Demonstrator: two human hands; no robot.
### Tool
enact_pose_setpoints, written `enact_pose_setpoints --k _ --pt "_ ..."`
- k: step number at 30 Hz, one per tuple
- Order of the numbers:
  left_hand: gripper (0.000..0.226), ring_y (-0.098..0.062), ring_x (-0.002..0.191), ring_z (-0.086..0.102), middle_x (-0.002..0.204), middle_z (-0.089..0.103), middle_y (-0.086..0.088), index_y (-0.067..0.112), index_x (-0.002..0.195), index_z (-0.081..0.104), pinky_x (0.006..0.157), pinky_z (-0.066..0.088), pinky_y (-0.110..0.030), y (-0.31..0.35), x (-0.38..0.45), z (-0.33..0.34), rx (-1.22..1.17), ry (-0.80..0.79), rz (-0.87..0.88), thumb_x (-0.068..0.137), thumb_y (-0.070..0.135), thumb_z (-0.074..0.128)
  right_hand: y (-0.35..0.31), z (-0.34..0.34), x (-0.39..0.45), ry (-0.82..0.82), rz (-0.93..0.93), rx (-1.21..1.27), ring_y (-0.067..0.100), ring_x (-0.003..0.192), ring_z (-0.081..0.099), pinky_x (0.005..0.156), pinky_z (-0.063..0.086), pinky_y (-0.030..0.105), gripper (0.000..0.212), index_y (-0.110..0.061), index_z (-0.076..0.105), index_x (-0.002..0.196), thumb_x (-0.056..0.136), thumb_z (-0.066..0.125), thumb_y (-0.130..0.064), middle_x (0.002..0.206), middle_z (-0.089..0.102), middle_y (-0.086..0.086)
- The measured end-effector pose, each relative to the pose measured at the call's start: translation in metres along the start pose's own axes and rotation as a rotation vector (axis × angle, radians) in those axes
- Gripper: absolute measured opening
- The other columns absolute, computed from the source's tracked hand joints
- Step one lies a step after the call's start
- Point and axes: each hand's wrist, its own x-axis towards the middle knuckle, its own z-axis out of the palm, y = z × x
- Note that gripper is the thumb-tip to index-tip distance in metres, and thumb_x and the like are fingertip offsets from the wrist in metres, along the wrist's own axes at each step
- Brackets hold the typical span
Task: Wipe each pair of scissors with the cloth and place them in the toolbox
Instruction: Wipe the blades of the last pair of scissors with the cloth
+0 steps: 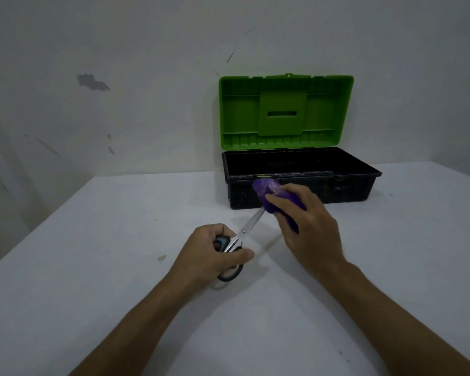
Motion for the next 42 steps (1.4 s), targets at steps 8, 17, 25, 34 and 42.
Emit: enact_pose_setpoints --k 8,17,25,34,42 --pt "0.025 -0.005 0.060 0.065 0.064 0.068 0.008 0.017 0.087 0.070 0.056 0.050 -0.016 0.002 0.000 -0.003 -0.030 0.064 0.022 0.070 0.024 0.086 -0.025 0.005 -0.007 -0.101 -0.342 0.082 0.025 0.105 0.058 0.078 0.055 0.030 0.034 -0.025 0.065 0.123 0.089 0.061 -0.023 0.131 0.055 0.006" --pt "0.027 -0.011 0.051 0.058 0.055 0.063 0.001 0.012 0.074 0.066 0.050 0.046 -0.019 0.004 0.000 -0.004 -0.079 0.075 -0.038 0.067 0.025 0.088 -0.008 0.000 -0.003 0.015 -0.160 0.012 0.025 0.105 0.055 0.071 0.058 0.033 0.037 -0.025 0.057 0.130 0.092 0.055 -0.025 0.128 0.052 0.008" --pt "0.028 -0.010 0.044 0.054 0.051 0.060 0.002 0.017 0.066 0.061 0.047 0.044 -0.021 0.002 -0.002 -0.004 0.006 0.050 0.020 0.068 0.024 0.088 0.000 0.007 0.000 -0.017 -0.021 0.062 0.020 0.104 0.056 0.068 0.057 0.033 0.040 -0.026 0.062 0.126 0.087 0.067 -0.019 0.126 0.054 0.002" --pt "0.030 -0.011 0.045 0.053 0.054 0.059 -0.001 0.012 0.069 0.061 0.047 0.044 -0.023 -0.003 0.000 -0.004 0.024 0.161 0.026 0.069 0.027 0.086 -0.022 -0.002 -0.006 -0.086 -0.200 0.103 0.018 0.100 0.058 0.077 0.054 0.026 0.035 -0.026 0.062 0.126 0.091 0.059 -0.028 0.129 0.057 0.000" --pt "0.028 -0.010 0.033 0.041 0.043 0.051 -0.002 0.006 0.067 0.055 0.038 0.034 -0.018 0.007 -0.003 -0.004 -0.153 0.027 -0.056 0.078 0.015 0.079 0.008 -0.004 0.004 0.059 0.042 -0.012 0.020 0.097 0.057 0.069 0.056 0.033 0.040 -0.023 0.065 0.125 0.086 0.070 -0.016 0.129 0.059 -0.001"
